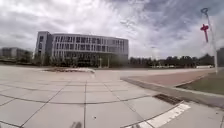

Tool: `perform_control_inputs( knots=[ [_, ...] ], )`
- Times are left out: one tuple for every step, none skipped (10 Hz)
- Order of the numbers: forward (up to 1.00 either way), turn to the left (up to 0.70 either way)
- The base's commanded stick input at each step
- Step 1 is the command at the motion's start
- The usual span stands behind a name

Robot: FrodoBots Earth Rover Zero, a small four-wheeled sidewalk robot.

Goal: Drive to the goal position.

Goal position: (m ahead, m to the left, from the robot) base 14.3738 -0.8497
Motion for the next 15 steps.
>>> perform_control_inputs(
  knots=[
    [0.06, 0.0],
    [0.06, 0.0],
    [0.07, 0.0],
    [0.07, 0.0],
    [0.07, 0.0],
    [0.06, 0.0],
    [0.06, 0.0],
    [0.06, 0.0],
    [0.06, 0.0],
    [0.06, 0.0],
    [0.06, 0.0],
    [0.06, 0.0],
    [0.06, 0.0],
    [0.06, 0.0],
    [0.07, 0.0]
  ],
)
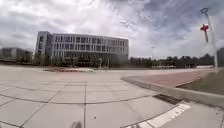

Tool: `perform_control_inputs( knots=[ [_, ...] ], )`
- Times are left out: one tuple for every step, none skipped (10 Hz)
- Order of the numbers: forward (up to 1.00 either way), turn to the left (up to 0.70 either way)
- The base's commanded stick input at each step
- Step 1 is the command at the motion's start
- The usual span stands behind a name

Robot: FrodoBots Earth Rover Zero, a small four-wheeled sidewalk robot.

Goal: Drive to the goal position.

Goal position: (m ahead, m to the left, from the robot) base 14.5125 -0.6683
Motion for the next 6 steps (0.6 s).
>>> perform_control_inputs(
  knots=[
    [0.06, 0.0],
    [0.06, 0.0],
    [0.06, 0.0],
    [0.06, 0.0],
    [0.06, 0.0],
    [0.06, 0.0]
  ],
)
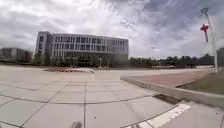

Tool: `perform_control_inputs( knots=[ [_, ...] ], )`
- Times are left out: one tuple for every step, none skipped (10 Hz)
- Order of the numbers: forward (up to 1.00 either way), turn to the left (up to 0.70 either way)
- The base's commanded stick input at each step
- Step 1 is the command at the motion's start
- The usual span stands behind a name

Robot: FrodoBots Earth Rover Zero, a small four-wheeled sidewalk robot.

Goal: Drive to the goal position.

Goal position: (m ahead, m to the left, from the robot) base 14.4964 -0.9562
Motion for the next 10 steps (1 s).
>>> perform_control_inputs(
  knots=[
    [0.06, 0.0],
    [0.06, 0.0],
    [0.06, 0.0],
    [0.06, 0.0],
    [0.06, 0.0],
    [0.06, 0.0],
    [0.06, 0.0],
    [0.06, 0.0],
    [0.06, 0.0],
    [0.06, 0.0]
  ],
)
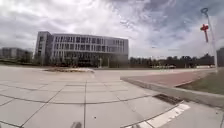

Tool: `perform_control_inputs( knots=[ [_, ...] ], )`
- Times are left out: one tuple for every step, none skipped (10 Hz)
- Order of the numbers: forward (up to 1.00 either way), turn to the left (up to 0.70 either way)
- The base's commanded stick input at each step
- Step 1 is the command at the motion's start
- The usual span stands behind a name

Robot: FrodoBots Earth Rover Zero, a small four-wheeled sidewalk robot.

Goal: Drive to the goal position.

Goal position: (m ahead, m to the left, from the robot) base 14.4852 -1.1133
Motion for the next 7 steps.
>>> perform_control_inputs(
  knots=[
    [0.06, 0.0],
    [0.07, 0.0],
    [0.06, 0.0],
    [0.06, 0.0],
    [0.06, 0.0],
    [0.06, 0.0],
    [0.06, 0.0]
  ],
)
